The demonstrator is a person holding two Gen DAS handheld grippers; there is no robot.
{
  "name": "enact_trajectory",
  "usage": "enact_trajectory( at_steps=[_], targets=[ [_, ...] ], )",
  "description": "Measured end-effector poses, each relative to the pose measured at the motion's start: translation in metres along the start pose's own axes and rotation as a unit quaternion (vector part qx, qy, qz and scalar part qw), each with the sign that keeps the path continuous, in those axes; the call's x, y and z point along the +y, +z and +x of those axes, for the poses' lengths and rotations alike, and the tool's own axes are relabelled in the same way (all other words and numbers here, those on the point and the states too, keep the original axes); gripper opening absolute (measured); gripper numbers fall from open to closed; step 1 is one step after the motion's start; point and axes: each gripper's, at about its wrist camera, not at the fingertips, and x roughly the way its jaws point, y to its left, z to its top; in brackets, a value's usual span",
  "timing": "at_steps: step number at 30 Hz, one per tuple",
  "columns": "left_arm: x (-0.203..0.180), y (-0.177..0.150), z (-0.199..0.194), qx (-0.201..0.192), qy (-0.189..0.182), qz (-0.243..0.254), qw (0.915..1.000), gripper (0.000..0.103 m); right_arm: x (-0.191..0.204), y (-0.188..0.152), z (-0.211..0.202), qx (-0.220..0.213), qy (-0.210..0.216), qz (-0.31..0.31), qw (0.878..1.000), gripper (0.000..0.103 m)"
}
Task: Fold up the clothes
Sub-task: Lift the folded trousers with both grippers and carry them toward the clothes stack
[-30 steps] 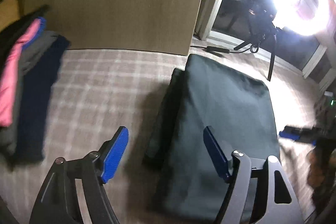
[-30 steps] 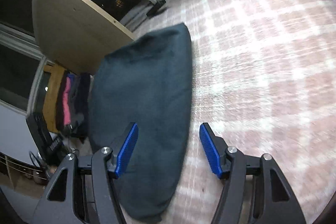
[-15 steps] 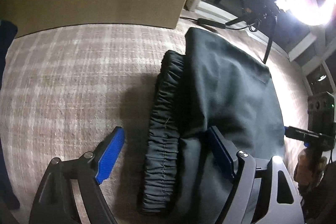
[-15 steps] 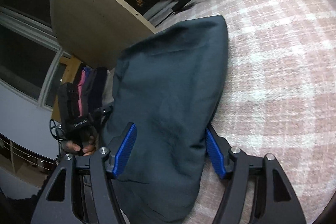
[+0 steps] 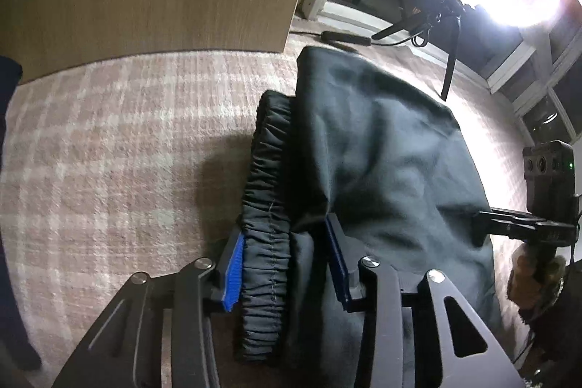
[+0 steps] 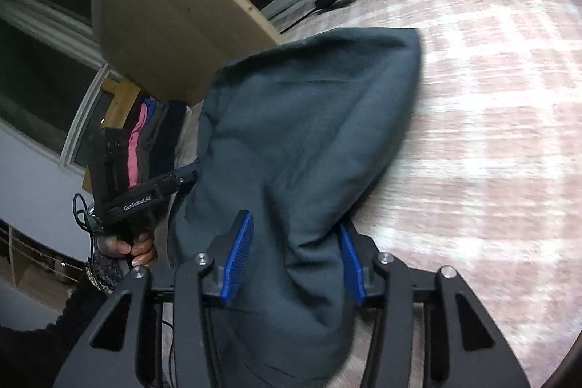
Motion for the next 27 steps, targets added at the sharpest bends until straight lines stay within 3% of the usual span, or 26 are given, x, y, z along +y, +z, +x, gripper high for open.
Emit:
enact_trajectory(
  at_steps=[2,4,5,6,7,8,9,12,15,23,27],
  targets=[
    [0.005,-0.001,0.006,0.003,0.007,-0.016,0.9998,0.066,-0.007,0.001,-0.007,-0.005,-0.006,0.016,1.0,0.059],
    [0.001,-0.003,0.009,-0.009,0.001,-0.008,0.9999,0.065,-0.009,0.0,-0.004,0.001,-0.001,0.016,1.0,0.059],
    [-0.004,-0.003,0.01,-0.01,-0.002,0.001,0.9999,0.046,-0.007,0.0,-0.002,-0.001,0.004,0.011,1.0,0.06],
    [-0.005,-0.002,0.01,-0.01,-0.002,0.002,0.9999,0.046,-0.004,0.0,0.003,0.002,0.01,0.006,1.0,0.06],
    [-0.005,-0.001,0.011,-0.01,-0.001,0.0,1.0,0.045,0.0,0.0,0.009,0.008,0.016,0.002,1.0,0.053],
    [-0.006,0.0,0.011,-0.01,0.0,-0.002,1.0,0.042,0.004,0.0,0.015,0.013,0.018,-0.001,1.0,0.031],
    [-0.004,0.001,0.01,-0.012,-0.005,-0.012,0.9999,0.035,0.008,0.001,0.019,0.015,0.019,-0.002,1.0,0.021],
    [0.01,0.003,-0.005,-0.031,-0.044,-0.06,0.9967,0.016,0.021,0.001,0.015,-0.006,0.026,-0.009,1.0,0.014],
    [0.009,-0.001,-0.016,-0.044,-0.052,-0.061,0.9958,0.014,0.034,0.003,-0.007,-0.039,0.042,-0.017,0.998,0.011],
    [-0.012,-0.013,-0.029,-0.051,-0.098,-0.08,0.9906,0.012,0.062,0.01,-0.052,-0.074,0.034,-0.03,0.996,0.008],
    [-0.03,-0.019,-0.03,-0.046,-0.11,-0.056,0.9913,0.012,0.037,0.005,-0.068,-0.07,0.016,-0.004,0.997,0.008]
  ],
)
